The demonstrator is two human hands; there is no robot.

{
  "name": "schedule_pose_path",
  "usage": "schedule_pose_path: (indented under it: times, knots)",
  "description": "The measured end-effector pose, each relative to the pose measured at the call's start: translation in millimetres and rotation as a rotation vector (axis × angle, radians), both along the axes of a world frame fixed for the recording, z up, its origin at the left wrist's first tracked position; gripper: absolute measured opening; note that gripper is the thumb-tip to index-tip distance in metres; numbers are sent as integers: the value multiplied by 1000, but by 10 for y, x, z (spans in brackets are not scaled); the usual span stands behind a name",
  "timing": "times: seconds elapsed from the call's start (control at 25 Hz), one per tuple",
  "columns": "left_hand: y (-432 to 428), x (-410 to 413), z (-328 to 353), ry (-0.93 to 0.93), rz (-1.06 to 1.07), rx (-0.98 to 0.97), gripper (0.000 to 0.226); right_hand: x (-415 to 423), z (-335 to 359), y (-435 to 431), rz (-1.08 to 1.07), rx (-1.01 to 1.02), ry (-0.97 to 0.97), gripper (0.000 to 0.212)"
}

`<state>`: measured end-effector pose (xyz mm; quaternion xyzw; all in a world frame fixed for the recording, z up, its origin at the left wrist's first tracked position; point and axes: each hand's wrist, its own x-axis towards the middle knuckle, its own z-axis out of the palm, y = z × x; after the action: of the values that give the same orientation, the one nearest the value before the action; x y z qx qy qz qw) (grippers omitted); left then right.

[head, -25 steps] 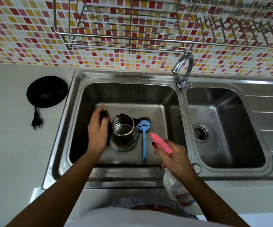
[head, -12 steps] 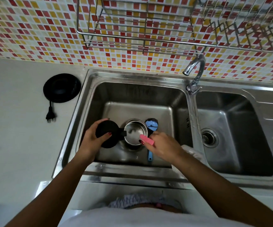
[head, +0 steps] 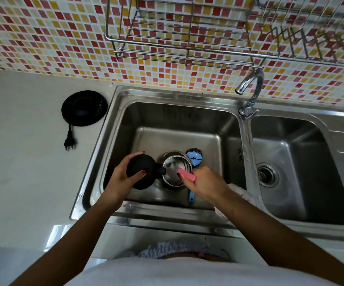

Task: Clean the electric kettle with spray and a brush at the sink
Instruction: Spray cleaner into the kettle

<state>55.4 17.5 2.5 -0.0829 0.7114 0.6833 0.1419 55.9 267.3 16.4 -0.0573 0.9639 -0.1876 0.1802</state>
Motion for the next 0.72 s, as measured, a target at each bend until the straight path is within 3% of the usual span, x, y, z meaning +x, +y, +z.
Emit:
schedule_pose_path:
  times: [0.72]
  knots:
    - [25,-12,-9,29,14,4,52,49,54,-5,-38,22,33,55]
